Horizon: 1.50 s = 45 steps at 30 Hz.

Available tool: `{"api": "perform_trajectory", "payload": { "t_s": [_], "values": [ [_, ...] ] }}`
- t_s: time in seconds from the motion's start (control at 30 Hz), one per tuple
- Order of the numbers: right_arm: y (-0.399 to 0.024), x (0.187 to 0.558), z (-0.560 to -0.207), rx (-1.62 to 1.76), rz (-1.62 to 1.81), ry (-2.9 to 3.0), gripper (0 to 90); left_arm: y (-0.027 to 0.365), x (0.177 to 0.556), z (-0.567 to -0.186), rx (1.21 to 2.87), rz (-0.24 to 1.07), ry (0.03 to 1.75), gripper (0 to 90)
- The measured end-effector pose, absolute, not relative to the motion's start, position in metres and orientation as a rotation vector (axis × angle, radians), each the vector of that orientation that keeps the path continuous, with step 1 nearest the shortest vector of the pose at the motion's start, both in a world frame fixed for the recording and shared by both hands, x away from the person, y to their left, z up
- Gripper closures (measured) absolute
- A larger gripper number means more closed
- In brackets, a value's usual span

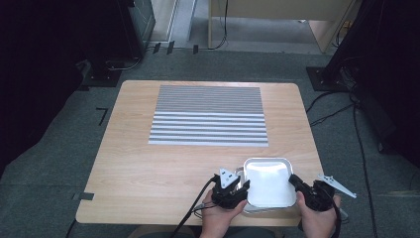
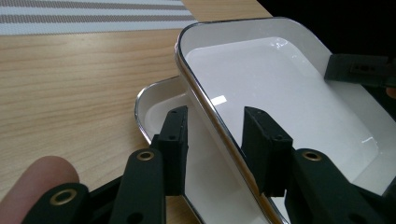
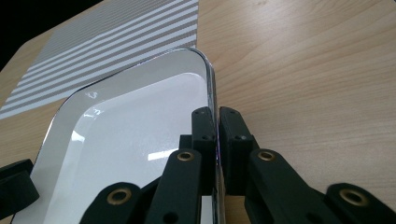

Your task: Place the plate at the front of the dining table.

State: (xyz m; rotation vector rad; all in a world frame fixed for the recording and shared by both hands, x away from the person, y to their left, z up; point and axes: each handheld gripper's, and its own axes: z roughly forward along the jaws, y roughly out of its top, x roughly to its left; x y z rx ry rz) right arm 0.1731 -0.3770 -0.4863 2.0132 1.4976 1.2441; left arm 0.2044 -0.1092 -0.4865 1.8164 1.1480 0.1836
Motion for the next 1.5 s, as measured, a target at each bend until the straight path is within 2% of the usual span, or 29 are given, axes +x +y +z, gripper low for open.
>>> {"api": "perform_trajectory", "payload": {
  "t_s": [0.23, 0.53, 1.0, 1.5],
  "values": [
    [-0.369, 0.171, -0.485, 1.975, 1.285, 1.490, 86.9, -0.105, 0.207, -0.482, 1.810, 0.139, 1.164, 67.5],
    [-0.358, 0.168, -0.482, 1.952, 1.297, 1.474, 86.6, -0.100, 0.211, -0.484, 1.812, 0.149, 1.200, 73.4],
    [-0.346, 0.171, -0.481, 1.951, 1.302, 1.450, 86.7, -0.089, 0.218, -0.481, 1.777, 0.157, 1.225, 77.5],
    [-0.300, 0.199, -0.469, 1.867, 1.281, 1.510, 86.8, -0.039, 0.240, -0.475, 1.657, 0.150, 1.280, 81.7]
  ]
}}
